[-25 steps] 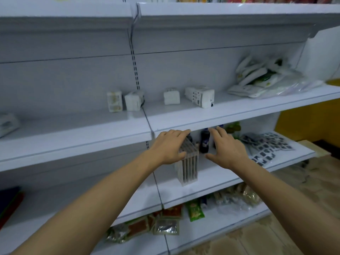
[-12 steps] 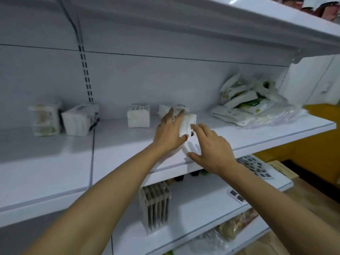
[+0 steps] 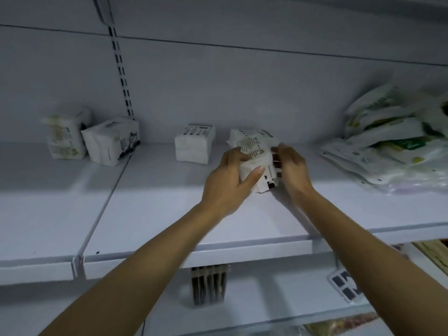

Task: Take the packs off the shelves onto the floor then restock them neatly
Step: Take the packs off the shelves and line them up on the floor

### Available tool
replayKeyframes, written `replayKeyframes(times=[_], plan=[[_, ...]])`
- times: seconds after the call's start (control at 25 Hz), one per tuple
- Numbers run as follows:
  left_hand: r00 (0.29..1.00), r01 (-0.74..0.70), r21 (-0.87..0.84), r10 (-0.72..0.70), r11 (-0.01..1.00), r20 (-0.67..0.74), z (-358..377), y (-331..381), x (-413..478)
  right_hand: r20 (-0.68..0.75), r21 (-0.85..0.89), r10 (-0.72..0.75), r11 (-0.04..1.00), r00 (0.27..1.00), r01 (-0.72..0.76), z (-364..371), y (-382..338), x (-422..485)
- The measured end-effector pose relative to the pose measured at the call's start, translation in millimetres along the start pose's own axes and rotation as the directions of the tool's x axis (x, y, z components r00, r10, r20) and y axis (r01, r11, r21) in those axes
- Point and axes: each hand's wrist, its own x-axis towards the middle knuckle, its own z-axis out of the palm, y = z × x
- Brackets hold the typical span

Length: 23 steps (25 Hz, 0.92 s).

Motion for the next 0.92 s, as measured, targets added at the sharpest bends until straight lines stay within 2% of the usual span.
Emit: replayKeyframes(times=[0.12,0.28,0.36,0.4,0.44,0.52,0.56,0.64,0.76,0.84,0.92], plan=[[0.996,0.072,-0.038,-0.074,0.997,-0.052,0.6,-3.4,1.2,0.077,-0.028,-0.101,0.994,0.992,0.104,0.2,14.6,-2.0],[0.985,0.166,-0.075,-0.169,0.983,-0.033,0.9,-2.7,2.4,0.213,-0.056,-0.138,0.987,0.967,0.153,-3.4,19.8,5.1],[0.968,0.242,-0.207,-0.251,0.948,-0.021,2.8,-1.9,0.7,0.269,-0.053,-0.184,0.977,0.945,0.206,-1.0,21.6,2.0],[0.939,0.309,-0.341,-0.341,0.888,-0.036,2.3,-0.2,0.1,0.298,-0.025,-0.217,0.972,0.93,0.234,-0.1,21.1,-2.4],[0.896,0.365,-0.509,-0.443,0.779,-0.036,1.7,0.3,1.7,0.317,0.003,-0.25,0.965,0.915,0.263,0.5,21.3,-5.7],[0.835,0.335,-0.78,-0.549,0.529,-0.014,-0.3,-0.6,4.1,0.341,0.039,-0.283,0.957,0.896,0.287,1.9,21.3,-9.0],[0.822,0.313,-0.822,-0.57,0.476,-0.017,-1.3,-2.8,4.6,0.343,0.04,-0.286,0.956,0.895,0.291,3.2,21.7,-10.0],[0.801,0.322,-0.812,-0.597,0.487,-0.04,-2.6,0.6,5.1,0.321,0.029,-0.287,0.956,0.903,0.293,7.6,23.9,-9.9],[0.788,0.327,-0.797,-0.612,0.508,-0.067,-1.1,7.3,4.4,0.312,0.097,-0.204,0.979,0.928,0.182,9.9,28.2,-8.2],[0.785,0.319,-0.803,-0.615,0.503,-0.074,0.4,8.5,3.7,0.334,0.124,-0.146,0.986,0.931,0.11,10.9,31.1,-6.3],[0.778,0.333,-0.772,-0.62,0.542,-0.1,2.9,4.3,4.8,0.366,0.104,-0.145,0.988,0.919,0.115,12.7,34.6,-3.8]])
